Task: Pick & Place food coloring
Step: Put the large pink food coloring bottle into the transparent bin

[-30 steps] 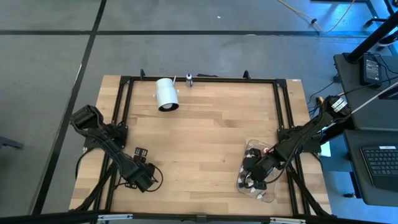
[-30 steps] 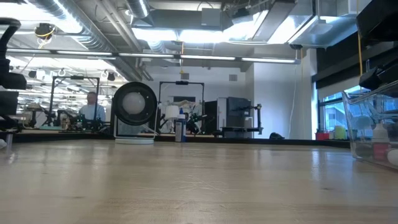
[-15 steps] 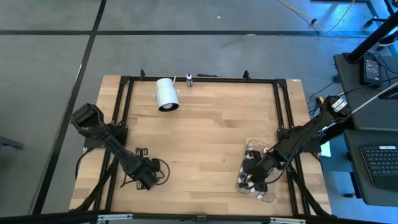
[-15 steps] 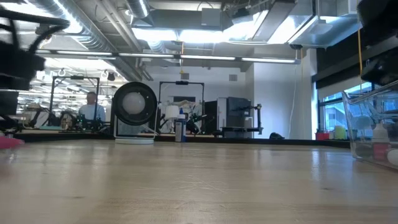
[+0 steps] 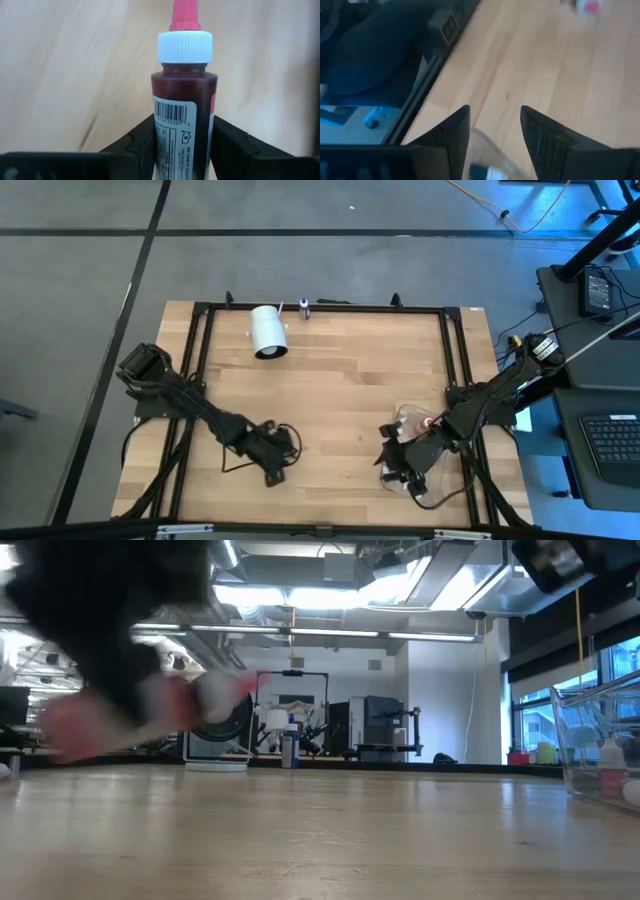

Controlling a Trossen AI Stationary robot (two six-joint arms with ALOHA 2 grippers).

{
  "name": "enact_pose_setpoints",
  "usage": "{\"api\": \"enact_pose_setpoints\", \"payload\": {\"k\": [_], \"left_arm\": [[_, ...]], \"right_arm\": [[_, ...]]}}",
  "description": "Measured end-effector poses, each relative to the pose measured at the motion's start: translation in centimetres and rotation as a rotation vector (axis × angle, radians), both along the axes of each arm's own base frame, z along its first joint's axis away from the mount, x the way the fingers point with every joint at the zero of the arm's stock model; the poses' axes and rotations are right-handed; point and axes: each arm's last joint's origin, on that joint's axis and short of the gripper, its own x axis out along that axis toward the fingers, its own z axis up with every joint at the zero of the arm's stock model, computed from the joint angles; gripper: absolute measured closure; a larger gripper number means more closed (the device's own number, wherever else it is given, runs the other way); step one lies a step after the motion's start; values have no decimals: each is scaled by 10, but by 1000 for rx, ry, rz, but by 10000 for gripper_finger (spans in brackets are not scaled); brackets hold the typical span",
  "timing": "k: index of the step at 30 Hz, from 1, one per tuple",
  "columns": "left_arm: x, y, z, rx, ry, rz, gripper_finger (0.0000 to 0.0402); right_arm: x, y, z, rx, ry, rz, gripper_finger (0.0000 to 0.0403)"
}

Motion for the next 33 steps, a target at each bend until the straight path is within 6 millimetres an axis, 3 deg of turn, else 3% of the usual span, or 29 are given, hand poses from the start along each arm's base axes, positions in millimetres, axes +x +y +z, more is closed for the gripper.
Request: {"api": "enact_pose_setpoints", "payload": {"k": [6, 10, 19, 28, 33], "left_arm": [[38, 12, 30, -37, -409, -50, 256], [49, 23, 40, 15, -538, -80, 256], [55, 35, 43, 93, -568, -138, 256], [55, 32, 46, 92, -601, -237, 256], [57, 32, 49, 90, -640, -228, 256]], "right_arm": [[6, 4, 9, -76, -185, 113, 225], [12, 3, 15, -128, -291, 118, 200], [27, -8, 28, -292, -493, 64, 105], [44, -30, 34, -174, -522, -10, 99], [55, -39, 28, -117, -499, 5, 99]]}}
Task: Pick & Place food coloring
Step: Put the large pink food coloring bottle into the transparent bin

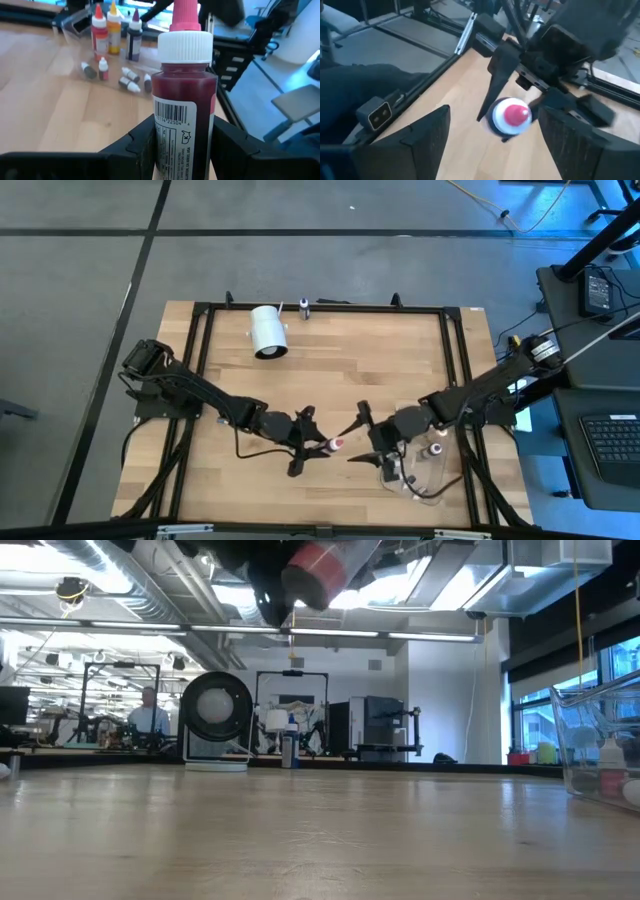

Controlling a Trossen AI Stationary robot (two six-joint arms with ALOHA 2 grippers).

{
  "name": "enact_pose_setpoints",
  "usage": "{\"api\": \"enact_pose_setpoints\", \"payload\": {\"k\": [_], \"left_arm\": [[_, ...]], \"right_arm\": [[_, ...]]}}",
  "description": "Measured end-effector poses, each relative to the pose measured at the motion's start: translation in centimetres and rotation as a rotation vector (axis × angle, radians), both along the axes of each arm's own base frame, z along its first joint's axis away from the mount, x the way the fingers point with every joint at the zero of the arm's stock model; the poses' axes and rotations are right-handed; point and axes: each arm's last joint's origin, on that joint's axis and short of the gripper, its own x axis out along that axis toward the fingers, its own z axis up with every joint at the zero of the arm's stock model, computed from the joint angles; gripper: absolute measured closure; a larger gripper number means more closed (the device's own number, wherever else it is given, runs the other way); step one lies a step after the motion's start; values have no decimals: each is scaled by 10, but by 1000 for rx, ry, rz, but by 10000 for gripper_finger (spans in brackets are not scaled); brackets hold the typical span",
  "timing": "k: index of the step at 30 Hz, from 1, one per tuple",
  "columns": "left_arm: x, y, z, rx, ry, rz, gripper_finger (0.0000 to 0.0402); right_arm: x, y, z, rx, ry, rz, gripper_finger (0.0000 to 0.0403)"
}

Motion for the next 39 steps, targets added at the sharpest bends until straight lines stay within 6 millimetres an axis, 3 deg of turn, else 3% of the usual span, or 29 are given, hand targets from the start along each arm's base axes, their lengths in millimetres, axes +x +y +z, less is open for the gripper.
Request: {"api": "enact_pose_setpoints", "payload": {"k": [9, 20, 32, 39], "left_arm": [[1, -1, 3, 3, -32, -5, 256], [1, -1, 5, 31, -65, -19, 256], [2, -1, 8, 73, -98, -32, 256], [2, -1, 8, 95, -109, -38, 246]], "right_arm": [[15, -1, -9, 32, -37, -3, 106], [15, -2, -8, 34, -39, -6, 180], [20, -11, -7, 88, -38, -17, 225], [20, -10, -6, 99, -37, 10, 283]]}}
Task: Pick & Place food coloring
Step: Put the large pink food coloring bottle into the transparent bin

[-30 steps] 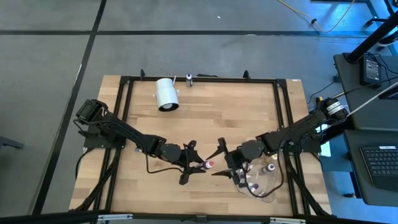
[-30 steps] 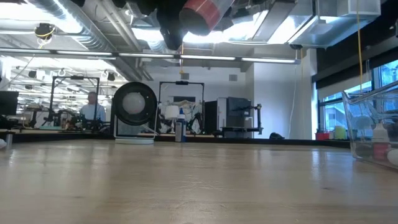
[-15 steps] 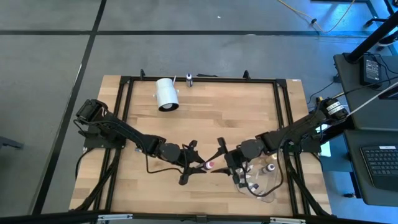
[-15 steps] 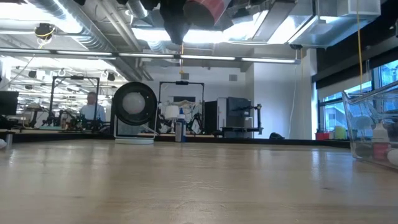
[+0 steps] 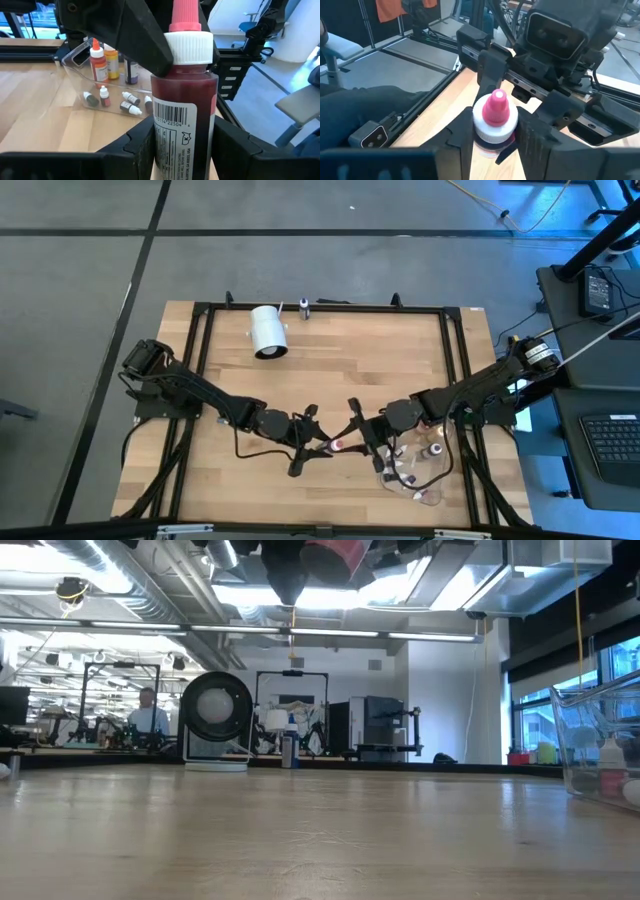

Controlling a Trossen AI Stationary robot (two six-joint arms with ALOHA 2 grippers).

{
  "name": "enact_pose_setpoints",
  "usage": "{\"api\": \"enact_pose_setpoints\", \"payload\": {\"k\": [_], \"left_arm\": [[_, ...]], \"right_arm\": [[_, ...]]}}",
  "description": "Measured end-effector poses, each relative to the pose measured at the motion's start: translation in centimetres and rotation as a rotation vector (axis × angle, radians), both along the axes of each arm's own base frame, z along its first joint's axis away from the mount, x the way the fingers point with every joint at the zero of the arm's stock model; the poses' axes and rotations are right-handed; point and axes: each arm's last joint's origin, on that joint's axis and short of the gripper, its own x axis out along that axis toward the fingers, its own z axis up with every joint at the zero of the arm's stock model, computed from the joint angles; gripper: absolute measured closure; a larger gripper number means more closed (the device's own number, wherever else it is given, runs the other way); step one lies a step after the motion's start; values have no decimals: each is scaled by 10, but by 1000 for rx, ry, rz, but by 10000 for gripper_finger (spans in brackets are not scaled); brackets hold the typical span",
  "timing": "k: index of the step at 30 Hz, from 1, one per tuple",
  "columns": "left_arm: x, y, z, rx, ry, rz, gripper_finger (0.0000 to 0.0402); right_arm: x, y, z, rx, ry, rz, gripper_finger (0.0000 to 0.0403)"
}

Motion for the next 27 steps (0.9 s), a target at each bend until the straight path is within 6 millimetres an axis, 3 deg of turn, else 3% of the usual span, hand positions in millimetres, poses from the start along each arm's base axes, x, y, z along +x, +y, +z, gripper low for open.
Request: {"api": "enact_pose_setpoints", "payload": {"k": [13, 19, 23, 27], "left_arm": [[0, 0, 0, -34, 10, 5, 233], [-1, -1, -2, -48, 37, -27, 204], [-1, 0, -3, -41, 48, -17, 181], [-3, 0, -8, -24, 102, -23, 172]], "right_arm": [[0, 0, 0, 11, 9, -2, 279], [-4, -1, 0, 15, 45, 1, 277], [-16, -4, 10, 46, 81, -9, 276], [-40, -9, 23, 114, 188, -52, 275]]}}
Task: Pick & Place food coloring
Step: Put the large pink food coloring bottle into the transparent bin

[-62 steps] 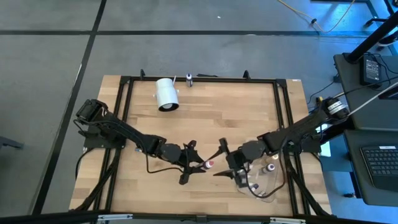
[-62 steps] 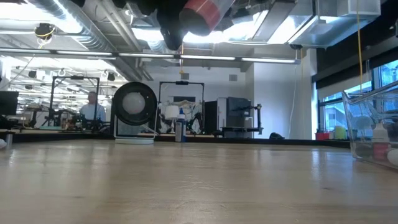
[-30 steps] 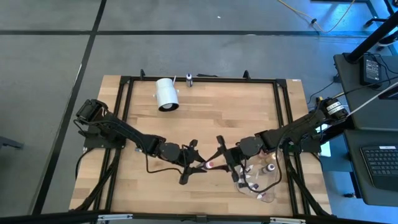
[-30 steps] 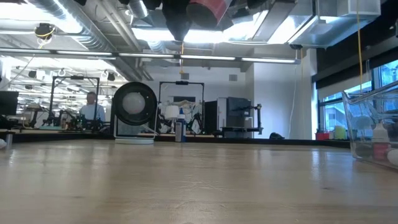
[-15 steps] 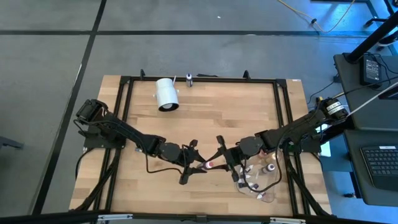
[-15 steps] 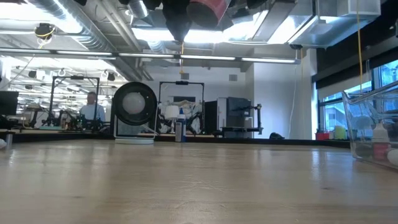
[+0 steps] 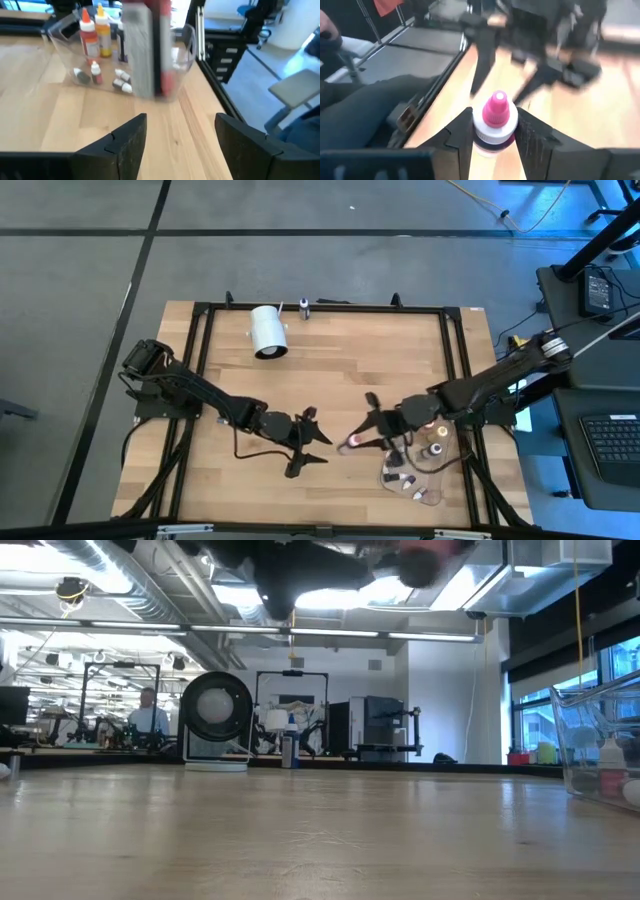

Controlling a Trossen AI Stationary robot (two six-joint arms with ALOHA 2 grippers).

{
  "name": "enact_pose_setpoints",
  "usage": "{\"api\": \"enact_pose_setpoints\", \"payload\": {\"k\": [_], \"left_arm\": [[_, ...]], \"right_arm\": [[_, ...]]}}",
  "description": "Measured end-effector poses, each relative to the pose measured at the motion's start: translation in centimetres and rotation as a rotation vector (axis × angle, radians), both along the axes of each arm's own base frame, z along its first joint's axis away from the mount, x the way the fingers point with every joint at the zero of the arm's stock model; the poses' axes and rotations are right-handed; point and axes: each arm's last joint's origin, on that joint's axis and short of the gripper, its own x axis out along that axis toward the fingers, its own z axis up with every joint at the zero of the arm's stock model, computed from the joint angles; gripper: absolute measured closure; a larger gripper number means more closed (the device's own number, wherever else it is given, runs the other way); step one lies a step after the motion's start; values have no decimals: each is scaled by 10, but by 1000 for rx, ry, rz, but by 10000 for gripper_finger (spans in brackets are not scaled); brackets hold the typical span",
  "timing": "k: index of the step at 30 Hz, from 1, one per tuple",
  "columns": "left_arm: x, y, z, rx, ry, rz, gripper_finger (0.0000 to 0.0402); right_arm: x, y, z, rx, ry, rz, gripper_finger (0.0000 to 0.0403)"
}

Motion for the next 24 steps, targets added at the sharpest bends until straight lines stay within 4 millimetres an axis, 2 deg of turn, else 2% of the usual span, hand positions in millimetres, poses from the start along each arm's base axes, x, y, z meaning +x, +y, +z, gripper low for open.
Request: {"api": "enact_pose_setpoints", "payload": {"k": [6, 14, 19, 24], "left_arm": [[-1, 1, -3, 10, 28, 2, 174], [-1, 1, -3, 11, 30, 1, 171], [-1, 1, -3, 11, 30, 2, 174], [-1, 1, -4, 14, 38, 2, 174]], "right_arm": [[-46, 0, 9, 87, 212, -38, 275], [-99, 3, 18, 105, 313, -148, 275], [-125, -2, 3, 56, 418, -379, 274], [-136, 3, -20, 36, 465, -395, 274]]}}
